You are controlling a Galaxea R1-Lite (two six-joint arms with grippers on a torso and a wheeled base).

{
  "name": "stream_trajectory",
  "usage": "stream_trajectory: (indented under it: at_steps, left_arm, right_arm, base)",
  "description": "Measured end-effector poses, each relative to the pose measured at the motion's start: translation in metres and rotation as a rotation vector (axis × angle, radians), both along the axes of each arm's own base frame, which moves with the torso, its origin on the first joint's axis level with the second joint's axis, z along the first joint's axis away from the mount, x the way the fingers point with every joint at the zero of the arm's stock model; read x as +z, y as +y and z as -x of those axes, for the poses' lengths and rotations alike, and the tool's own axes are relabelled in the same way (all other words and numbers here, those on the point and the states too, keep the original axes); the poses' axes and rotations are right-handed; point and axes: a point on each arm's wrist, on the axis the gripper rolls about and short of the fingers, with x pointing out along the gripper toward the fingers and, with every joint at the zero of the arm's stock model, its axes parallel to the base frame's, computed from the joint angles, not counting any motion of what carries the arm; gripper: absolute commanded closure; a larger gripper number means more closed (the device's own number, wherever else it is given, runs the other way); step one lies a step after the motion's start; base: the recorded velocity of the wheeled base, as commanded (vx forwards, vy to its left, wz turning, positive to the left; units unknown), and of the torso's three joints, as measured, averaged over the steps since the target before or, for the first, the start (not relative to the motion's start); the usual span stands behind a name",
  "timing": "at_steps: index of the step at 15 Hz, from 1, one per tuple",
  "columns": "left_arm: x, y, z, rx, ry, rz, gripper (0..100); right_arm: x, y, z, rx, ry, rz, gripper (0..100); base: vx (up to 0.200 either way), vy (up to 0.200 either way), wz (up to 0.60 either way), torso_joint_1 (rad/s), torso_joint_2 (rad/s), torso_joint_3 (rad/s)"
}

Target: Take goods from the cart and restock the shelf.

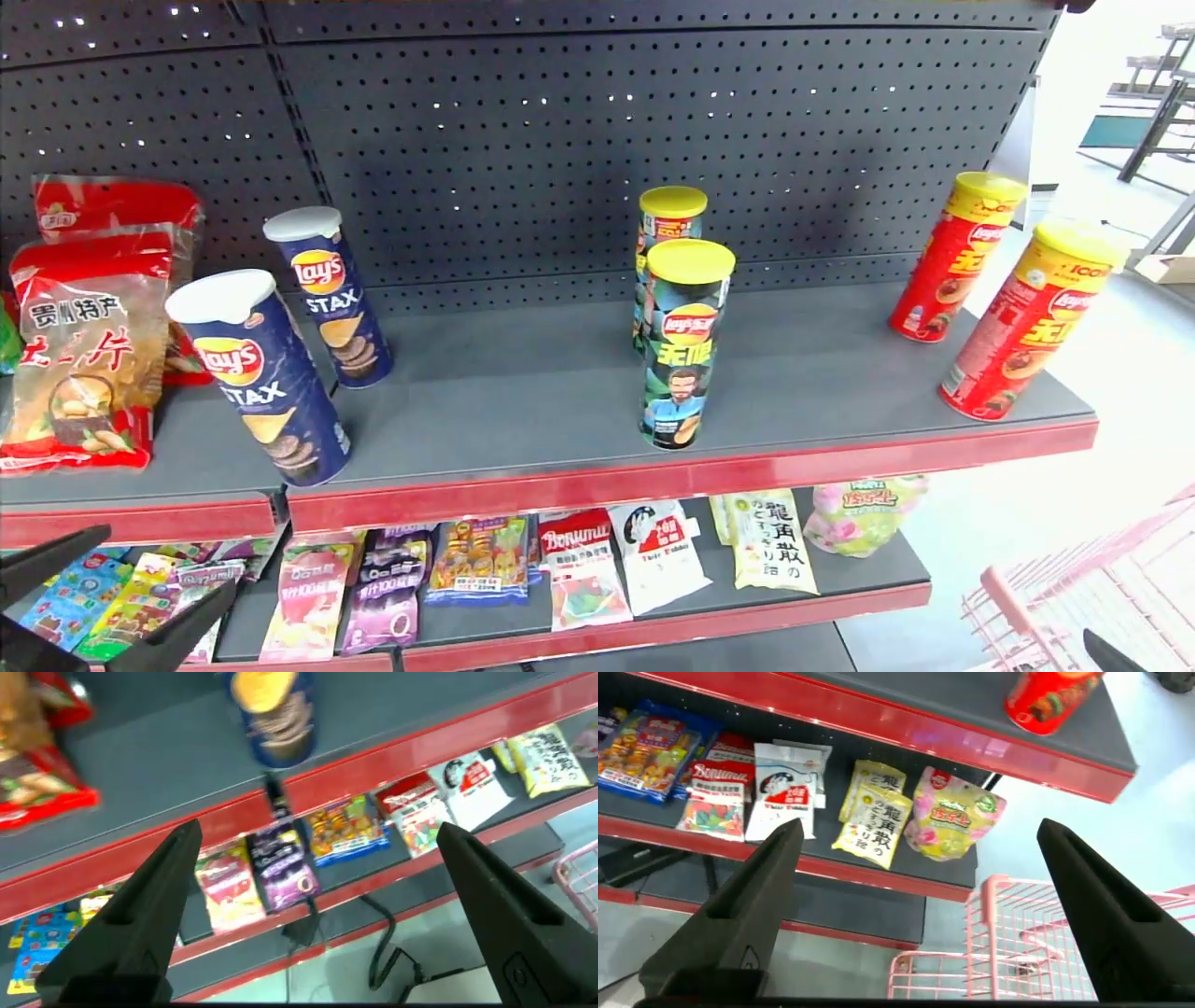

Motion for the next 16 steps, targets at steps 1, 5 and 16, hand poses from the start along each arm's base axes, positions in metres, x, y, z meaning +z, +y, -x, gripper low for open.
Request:
stream_trajectory:
  at_steps: [1,5,16]
  left_arm:
    - [0.0,0.0,-0.0001,0.0,0.0,0.0,0]
    - [-0.0003,0.0009,-0.0008,0.016,0.004,-0.002,0]
    - [-0.0073,0.0033,0.0019,0.042,0.024,-0.008,0]
  right_arm:
    - [0.0,0.0,0.0001,0.001,0.0,0.0,0]
    - [-0.0001,0.0,0.0001,0.0,0.0,-0.001,0]
    - [-0.0003,-0.0004,0.0011,-0.003,-0.006,-0.005,0]
  base:
    - [0.0,-0.2,0.0,0.002,0.0,-0.002]
    - [0.0,-0.2,0.0,0.0,0.0,0.001]
    - [0.055,-0.055,0.0,0.0,0.0,0.002]
